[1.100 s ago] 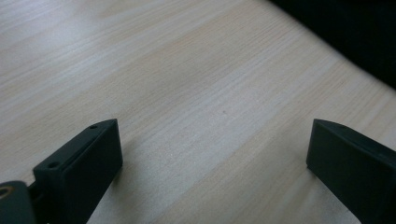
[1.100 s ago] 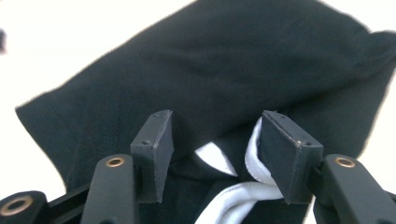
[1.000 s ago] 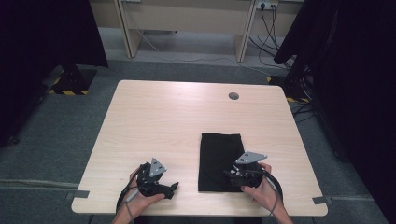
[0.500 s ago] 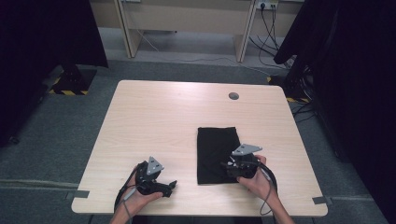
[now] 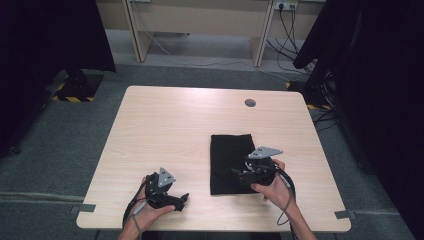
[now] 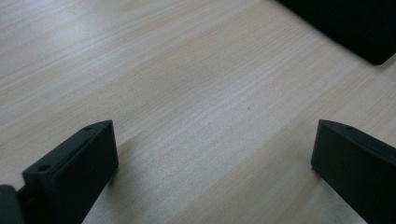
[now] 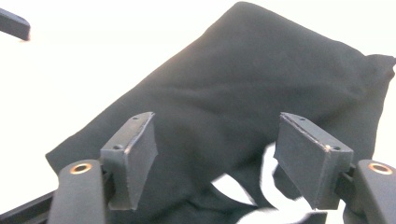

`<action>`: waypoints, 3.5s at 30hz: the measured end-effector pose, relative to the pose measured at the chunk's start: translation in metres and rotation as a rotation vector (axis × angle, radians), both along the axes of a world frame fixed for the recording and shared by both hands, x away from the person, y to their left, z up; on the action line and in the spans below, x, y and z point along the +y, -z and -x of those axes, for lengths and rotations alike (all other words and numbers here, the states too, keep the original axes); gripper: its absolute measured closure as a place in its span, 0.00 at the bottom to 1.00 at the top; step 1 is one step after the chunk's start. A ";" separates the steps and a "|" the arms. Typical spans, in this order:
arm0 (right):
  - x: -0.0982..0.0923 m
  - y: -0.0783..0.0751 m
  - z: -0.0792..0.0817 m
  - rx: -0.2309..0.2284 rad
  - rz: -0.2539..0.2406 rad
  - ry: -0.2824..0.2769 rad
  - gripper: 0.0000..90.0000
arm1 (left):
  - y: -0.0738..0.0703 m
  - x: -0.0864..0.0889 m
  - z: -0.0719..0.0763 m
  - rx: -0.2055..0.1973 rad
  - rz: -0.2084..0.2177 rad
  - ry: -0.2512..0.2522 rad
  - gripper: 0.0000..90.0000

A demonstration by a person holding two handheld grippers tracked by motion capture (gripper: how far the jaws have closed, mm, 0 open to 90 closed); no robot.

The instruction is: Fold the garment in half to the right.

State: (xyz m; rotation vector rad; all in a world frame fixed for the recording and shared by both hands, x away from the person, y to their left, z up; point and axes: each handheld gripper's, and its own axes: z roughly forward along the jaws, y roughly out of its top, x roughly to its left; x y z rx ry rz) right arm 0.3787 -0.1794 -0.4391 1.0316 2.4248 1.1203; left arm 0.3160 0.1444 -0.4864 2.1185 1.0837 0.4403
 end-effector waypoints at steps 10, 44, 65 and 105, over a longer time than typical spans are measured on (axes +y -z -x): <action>0.041 0.002 -0.003 0.001 0.047 -0.095 0.43 | 0.000 0.000 0.000 0.000 0.000 -0.003 0.00; -0.051 -0.001 0.049 -0.078 0.021 0.033 0.79 | 0.000 0.000 0.000 0.000 0.001 -0.007 0.00; -0.025 0.012 0.020 -0.053 0.118 -0.011 0.67 | 0.000 0.000 0.000 0.000 0.001 -0.007 0.00; -0.034 0.030 -0.002 0.006 0.052 0.047 0.49 | 0.000 0.000 0.000 0.001 0.001 -0.010 0.00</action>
